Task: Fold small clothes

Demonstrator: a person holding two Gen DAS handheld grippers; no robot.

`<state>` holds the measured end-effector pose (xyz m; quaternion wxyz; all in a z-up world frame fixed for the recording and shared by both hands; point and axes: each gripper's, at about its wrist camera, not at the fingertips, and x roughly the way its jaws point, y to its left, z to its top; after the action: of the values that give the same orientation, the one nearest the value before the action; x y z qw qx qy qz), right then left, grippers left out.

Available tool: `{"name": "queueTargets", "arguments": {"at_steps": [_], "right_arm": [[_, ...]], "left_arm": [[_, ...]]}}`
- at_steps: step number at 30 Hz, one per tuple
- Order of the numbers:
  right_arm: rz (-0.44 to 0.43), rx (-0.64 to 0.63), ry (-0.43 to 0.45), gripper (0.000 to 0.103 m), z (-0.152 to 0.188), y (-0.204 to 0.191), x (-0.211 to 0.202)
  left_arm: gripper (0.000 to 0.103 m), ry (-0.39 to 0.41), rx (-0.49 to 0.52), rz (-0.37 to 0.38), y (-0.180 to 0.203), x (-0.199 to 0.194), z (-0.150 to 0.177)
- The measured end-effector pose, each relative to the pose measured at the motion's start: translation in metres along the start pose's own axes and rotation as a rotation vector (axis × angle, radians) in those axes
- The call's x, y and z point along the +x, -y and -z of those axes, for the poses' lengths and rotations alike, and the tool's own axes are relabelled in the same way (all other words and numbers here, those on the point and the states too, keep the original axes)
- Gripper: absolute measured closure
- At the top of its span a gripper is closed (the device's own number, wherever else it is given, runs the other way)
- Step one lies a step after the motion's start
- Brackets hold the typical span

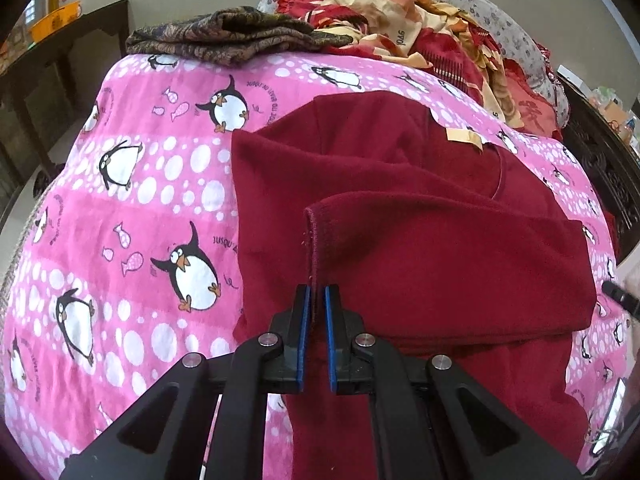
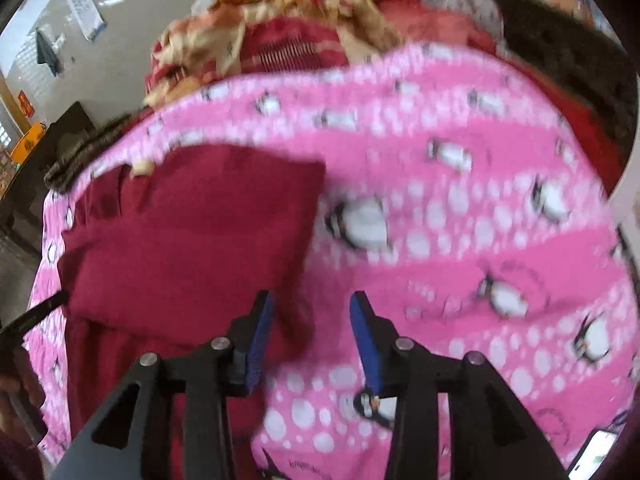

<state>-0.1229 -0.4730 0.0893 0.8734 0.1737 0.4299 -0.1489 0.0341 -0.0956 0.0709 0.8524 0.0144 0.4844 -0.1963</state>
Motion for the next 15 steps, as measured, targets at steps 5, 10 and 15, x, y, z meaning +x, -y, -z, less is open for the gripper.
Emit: {"name": "queueTargets", "arguments": {"at_steps": [5,10,15], "right_arm": [[-0.06,-0.058,0.007,0.064,-0.023,-0.029,0.021],[0.051,-0.082,-0.04,0.082,-0.031,-0.029,0.064],[0.017,-0.037,-0.034,0.079,-0.03,-0.021,0.047]], "left_arm": [[0.103,-0.019,-0.009,-0.015,0.0,0.01,0.001],[0.103,-0.033,-0.016,-0.008,-0.002,0.013,0.002],[0.103,-0.027,-0.031,0.03,-0.013,-0.004,0.007]]}}
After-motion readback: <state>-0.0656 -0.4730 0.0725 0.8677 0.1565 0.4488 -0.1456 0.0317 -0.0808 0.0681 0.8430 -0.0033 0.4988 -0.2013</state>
